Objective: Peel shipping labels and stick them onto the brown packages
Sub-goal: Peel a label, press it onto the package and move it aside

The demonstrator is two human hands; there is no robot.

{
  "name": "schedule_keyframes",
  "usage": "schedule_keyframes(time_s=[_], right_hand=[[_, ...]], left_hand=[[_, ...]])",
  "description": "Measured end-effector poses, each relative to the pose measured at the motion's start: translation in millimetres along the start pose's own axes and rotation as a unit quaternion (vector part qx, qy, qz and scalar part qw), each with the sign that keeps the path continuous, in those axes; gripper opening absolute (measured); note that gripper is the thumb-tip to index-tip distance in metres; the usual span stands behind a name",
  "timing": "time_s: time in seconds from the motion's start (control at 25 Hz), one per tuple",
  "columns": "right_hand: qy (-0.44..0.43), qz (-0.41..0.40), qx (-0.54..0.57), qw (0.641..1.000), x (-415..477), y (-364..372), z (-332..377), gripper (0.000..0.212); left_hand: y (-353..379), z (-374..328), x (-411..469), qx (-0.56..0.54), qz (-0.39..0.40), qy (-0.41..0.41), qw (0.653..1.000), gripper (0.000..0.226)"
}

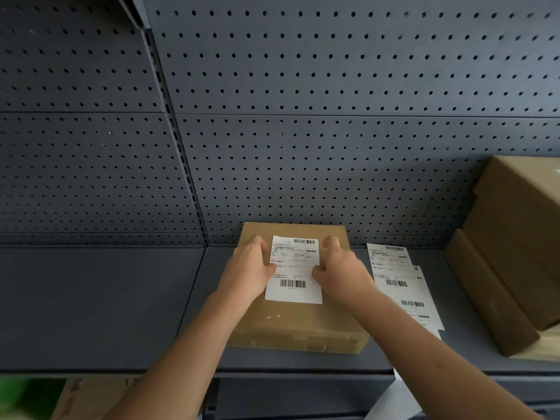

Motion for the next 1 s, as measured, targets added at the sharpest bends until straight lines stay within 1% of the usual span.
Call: schedule_keyframes(time_s=[0.08, 0.12, 0.16, 0.24, 0.36, 0.44, 0.52, 0.64, 0.88, 1.0], right_hand=[[-0.031, -0.047, -0.072, 0.996, -0.9, -4.9, 3.9, 0.034], [-0.060, -0.075, -0.097, 0.991, -1.1, -5.8, 9.3, 0.036], [-0.092, -0.093, -0.112, 0.985, -0.2, -3.7, 15.9, 0.038], [-0.141, -0.078, -0.117, 0.980, 5.4, 7.3, 29.1, 0.044], [-0.167, -0.020, -0.116, 0.979, 18.0, 28.3, 41.3, 0.050], [-0.151, 0.015, -0.121, 0.981, 26.0, 38.5, 39.5, 0.052], [-0.132, 0.036, -0.128, 0.982, 28.9, 43.4, 34.5, 0.055], [-0.106, 0.033, -0.133, 0.985, 27.4, 41.1, 22.0, 0.061], [-0.023, 0.033, -0.121, 0.992, 21.0, 19.8, -26.1, 0.066], [-0.030, 0.016, -0.116, 0.993, 12.4, 16.1, -25.1, 0.064]], left_hand=[[-3.9, -15.4, -5.2, 0.077, -0.036, 0.083, 0.993, 0.042], [-2.4, -24.0, -7.5, 0.095, -0.044, 0.131, 0.986, 0.046], [2.7, -31.4, -8.1, 0.107, -0.034, 0.172, 0.979, 0.049], [20.0, -39.1, -3.3, 0.138, 0.024, 0.217, 0.966, 0.054], [38.0, -36.6, 5.9, 0.187, 0.092, 0.214, 0.954, 0.056], [40.6, -34.2, 9.3, 0.196, 0.105, 0.204, 0.953, 0.056], [39.6, -32.2, 11.2, 0.201, 0.100, 0.200, 0.954, 0.056], [37.1, -25.9, 11.8, 0.209, 0.092, 0.184, 0.956, 0.057], [26.1, 0.8, 11.6, 0.202, 0.095, 0.124, 0.967, 0.059], [25.4, -1.5, 0.0, 0.187, 0.091, 0.132, 0.969, 0.059]])
Point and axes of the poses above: each hand's wrist, its own x-axis towards the middle knuckle, its own y-axis out of the palm, z = x × y, the point moved 9 cm from there along x, towards the middle knuckle, and after that the axes turned 7 degrees about z, right-handed, at the moved point
